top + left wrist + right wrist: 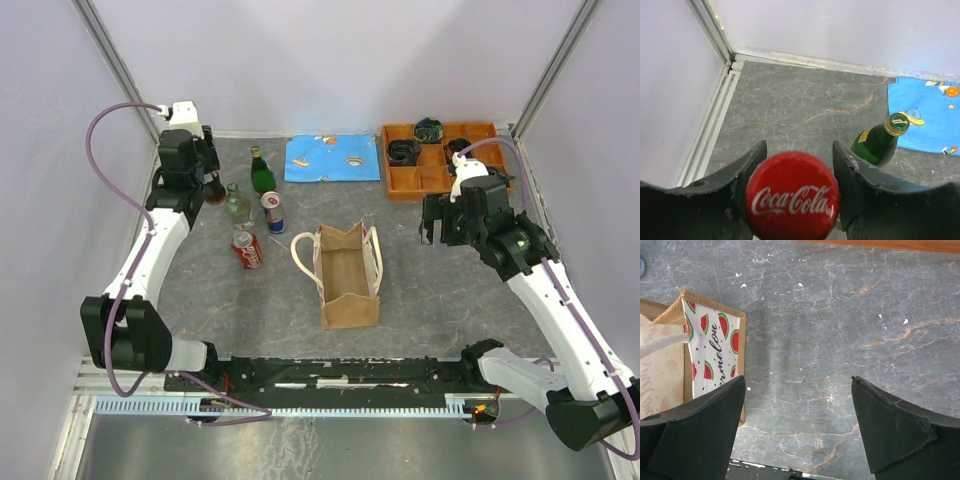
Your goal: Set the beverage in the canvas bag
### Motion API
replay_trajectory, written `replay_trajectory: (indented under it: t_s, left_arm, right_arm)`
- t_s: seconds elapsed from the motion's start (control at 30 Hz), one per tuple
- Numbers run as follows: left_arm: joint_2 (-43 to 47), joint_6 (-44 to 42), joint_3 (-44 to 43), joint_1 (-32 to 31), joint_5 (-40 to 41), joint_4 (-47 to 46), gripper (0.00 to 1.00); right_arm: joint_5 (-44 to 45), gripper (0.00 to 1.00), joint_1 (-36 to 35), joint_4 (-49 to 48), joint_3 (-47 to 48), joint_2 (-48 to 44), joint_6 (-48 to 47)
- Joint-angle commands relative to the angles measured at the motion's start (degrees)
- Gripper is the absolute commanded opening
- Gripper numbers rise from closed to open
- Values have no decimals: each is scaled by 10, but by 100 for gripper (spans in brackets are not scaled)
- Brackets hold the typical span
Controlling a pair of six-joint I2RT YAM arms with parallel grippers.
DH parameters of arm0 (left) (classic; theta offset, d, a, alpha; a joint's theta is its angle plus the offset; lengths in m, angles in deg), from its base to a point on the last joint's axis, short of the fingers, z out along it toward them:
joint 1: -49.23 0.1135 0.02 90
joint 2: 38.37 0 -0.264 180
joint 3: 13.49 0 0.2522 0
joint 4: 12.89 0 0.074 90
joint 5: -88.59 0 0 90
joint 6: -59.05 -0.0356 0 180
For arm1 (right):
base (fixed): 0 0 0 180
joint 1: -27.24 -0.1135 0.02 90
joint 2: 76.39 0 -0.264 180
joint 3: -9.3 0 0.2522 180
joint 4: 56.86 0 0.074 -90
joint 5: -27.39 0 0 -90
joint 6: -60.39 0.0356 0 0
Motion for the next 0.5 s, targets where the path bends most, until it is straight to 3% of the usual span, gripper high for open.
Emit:
replay_trajectory:
  t_s: [0.0,0.47]
  left_arm:
    - [53,-16,-53,-4,1,-93,3]
    - [64,-104,-147,-126,-64,-130,3]
  right_arm:
    - [-11,94,-2,-30,-1,4,-8]
    - [-17,94,-1,-41,-4,5,-9]
